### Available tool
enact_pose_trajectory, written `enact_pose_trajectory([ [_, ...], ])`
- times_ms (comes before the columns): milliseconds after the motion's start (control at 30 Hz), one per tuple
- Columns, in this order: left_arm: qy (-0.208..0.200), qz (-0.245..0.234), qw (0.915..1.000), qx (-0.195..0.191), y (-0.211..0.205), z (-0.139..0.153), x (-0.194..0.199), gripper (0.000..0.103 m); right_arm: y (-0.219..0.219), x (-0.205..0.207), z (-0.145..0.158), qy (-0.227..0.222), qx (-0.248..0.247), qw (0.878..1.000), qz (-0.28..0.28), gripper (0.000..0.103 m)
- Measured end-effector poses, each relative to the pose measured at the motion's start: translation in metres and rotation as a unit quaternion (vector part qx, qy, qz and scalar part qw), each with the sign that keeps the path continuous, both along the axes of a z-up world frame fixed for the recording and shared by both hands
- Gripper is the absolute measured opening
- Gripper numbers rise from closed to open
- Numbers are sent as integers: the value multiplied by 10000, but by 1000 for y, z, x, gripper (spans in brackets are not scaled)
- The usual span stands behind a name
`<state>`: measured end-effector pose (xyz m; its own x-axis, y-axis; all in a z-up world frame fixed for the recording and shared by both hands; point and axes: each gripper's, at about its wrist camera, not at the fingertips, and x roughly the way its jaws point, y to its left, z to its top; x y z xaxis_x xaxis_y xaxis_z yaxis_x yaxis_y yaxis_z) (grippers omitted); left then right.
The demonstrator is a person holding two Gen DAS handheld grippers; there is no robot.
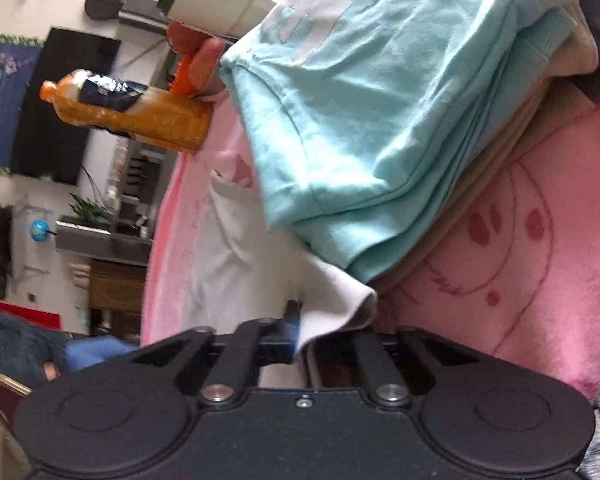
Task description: Fold clothes
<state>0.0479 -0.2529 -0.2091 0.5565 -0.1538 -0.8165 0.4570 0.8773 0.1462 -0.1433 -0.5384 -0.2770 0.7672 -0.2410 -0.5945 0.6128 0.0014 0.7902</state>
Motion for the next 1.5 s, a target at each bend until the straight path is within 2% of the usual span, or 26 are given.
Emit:
enact_pose_trajectory([
  [133,-431,138,9986,-287,11,19,-3,65,4,-3,8,223,-438,9984,289,4],
  [200,-392,266,9986,-235,12,18,3,65,5,2,11,432,-632,9960,453,4],
  [300,-5,406,9992,-12,11,4,15,60,7,6,15,581,-813,9932,599,4],
  [367,133,394,9990,181,9,-3,18,66,8,8,18,698,-926,9909,682,5],
  [467,-8,285,9989,367,6,-4,15,68,10,7,21,840,-1042,9880,774,4],
  [700,55,278,9989,370,9,-5,13,68,16,12,28,1135,-1458,9777,996,5],
  [967,108,309,9987,388,9,-5,14,69,15,9,26,1095,-1362,9798,972,5],
  [1200,65,275,9982,533,4,-5,11,69,18,13,30,1215,-1533,9749,1064,5],
  [1500,167,320,9976,584,4,-5,12,69,15,9,26,1104,-1355,9793,1019,5],
])
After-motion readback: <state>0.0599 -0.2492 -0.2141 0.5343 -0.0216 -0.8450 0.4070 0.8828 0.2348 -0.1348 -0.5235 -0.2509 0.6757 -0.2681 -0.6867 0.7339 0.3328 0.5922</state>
